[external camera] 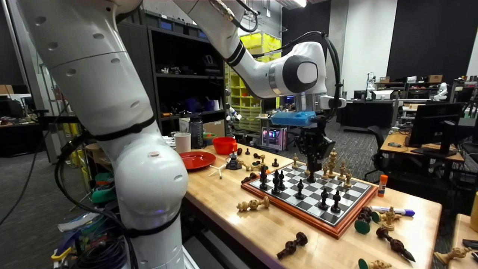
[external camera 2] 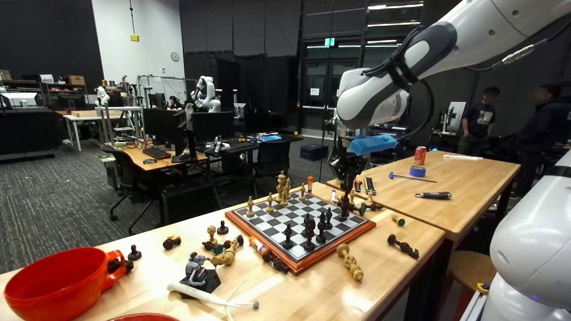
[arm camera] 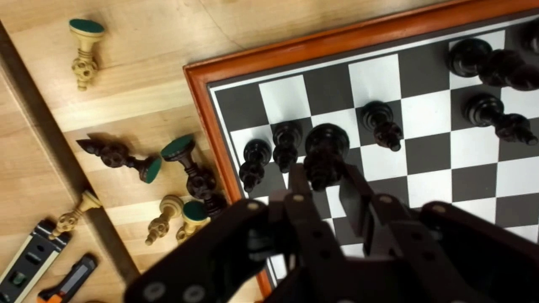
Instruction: Place a chess piece on the chessboard
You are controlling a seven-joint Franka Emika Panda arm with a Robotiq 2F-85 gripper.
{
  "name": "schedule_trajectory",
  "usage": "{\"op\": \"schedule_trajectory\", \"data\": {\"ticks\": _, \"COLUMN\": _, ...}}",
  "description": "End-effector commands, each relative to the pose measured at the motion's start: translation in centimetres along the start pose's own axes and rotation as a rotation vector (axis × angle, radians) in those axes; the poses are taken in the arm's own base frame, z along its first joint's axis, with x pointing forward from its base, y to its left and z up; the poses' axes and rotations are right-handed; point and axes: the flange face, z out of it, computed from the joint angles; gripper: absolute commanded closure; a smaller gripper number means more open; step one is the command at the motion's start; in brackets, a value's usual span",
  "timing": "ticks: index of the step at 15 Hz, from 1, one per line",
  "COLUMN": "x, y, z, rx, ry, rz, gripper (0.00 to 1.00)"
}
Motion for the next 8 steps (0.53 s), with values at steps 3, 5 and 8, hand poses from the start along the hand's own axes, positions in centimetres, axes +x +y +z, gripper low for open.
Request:
{"op": "schedule_trajectory", "data": {"ticks": 3, "x": -1.3, "y": -0.5, "z": 0.8, "rx": -0.099, "ry": 0.073, "rz": 0.122, "gripper": 0.94}}
{"op": "schedule_trajectory", "data": {"ticks": 5, "x": -1.6, "y": -0.9, "z": 1.6, "rx": -0.109, "ry": 0.048, "rz": 0.149, "gripper": 0.94}}
{"op": "schedule_trajectory", "data": {"ticks": 8, "x": -1.8, "y": -1.4, "z": 1.8, "rx": -0.096, "ry": 0.027, "rz": 0.151, "gripper": 0.94}}
